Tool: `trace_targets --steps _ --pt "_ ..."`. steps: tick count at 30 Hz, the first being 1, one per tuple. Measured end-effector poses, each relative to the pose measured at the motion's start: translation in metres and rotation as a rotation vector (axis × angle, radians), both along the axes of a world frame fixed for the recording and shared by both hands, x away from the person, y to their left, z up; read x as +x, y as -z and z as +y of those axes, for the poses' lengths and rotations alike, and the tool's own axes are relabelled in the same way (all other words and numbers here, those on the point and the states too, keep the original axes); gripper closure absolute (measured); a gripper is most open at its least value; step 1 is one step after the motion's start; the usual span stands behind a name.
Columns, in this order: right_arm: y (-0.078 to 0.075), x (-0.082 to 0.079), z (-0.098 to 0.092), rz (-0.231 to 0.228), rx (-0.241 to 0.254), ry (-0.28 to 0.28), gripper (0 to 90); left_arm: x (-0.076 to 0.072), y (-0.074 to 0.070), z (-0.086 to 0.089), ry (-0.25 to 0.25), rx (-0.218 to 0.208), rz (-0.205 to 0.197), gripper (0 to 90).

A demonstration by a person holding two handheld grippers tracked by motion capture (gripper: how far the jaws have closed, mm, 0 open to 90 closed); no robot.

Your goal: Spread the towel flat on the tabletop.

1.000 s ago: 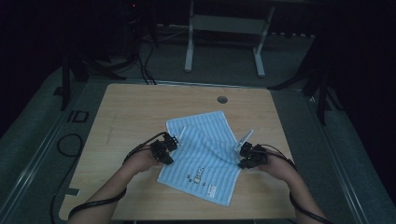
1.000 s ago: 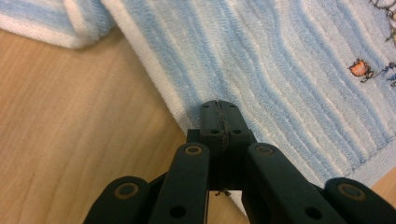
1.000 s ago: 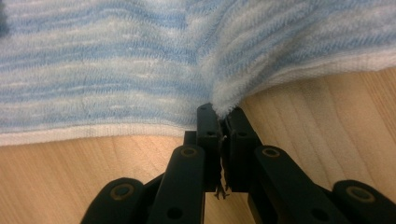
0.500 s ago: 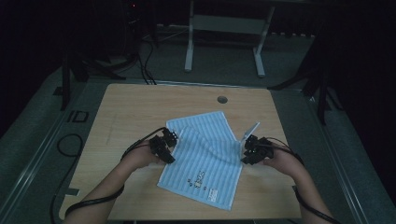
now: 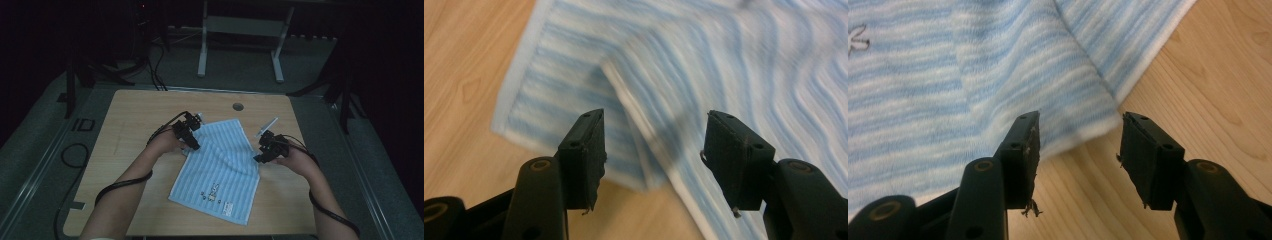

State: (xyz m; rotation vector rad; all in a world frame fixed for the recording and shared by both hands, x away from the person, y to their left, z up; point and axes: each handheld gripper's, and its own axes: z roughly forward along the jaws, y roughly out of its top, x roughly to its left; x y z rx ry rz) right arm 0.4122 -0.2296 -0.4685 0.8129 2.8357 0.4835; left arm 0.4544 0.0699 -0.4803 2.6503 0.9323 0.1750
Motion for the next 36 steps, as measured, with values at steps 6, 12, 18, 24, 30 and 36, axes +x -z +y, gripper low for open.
trace_targets --steps 6,12,18,24,30,36 --pt "0.022 0.017 0.008 0.066 -0.031 0.015 48.0 0.019 0.013 -0.001 -0.059 -0.098 0.075 41.4" --pt "0.037 0.019 0.014 0.091 -0.074 -0.013 67.0 0.023 0.024 -0.012 -0.026 -0.099 0.105 59.6" --pt "0.031 0.015 0.013 0.066 -0.108 -0.039 86.8 0.008 0.007 -0.013 0.034 -0.071 0.043 84.8" --pt "0.006 0.007 0.009 0.006 -0.076 -0.045 90.0 -0.026 -0.028 -0.003 0.076 -0.075 -0.056 86.3" --pt "-0.004 -0.01 0.019 -0.013 -0.054 -0.09 90.0 -0.069 -0.036 0.008 0.114 -0.046 -0.08 86.2" --pt "0.02 -0.041 0.041 0.007 -0.012 -0.147 82.2 -0.12 -0.001 0.04 0.072 -0.087 -0.043 85.8"
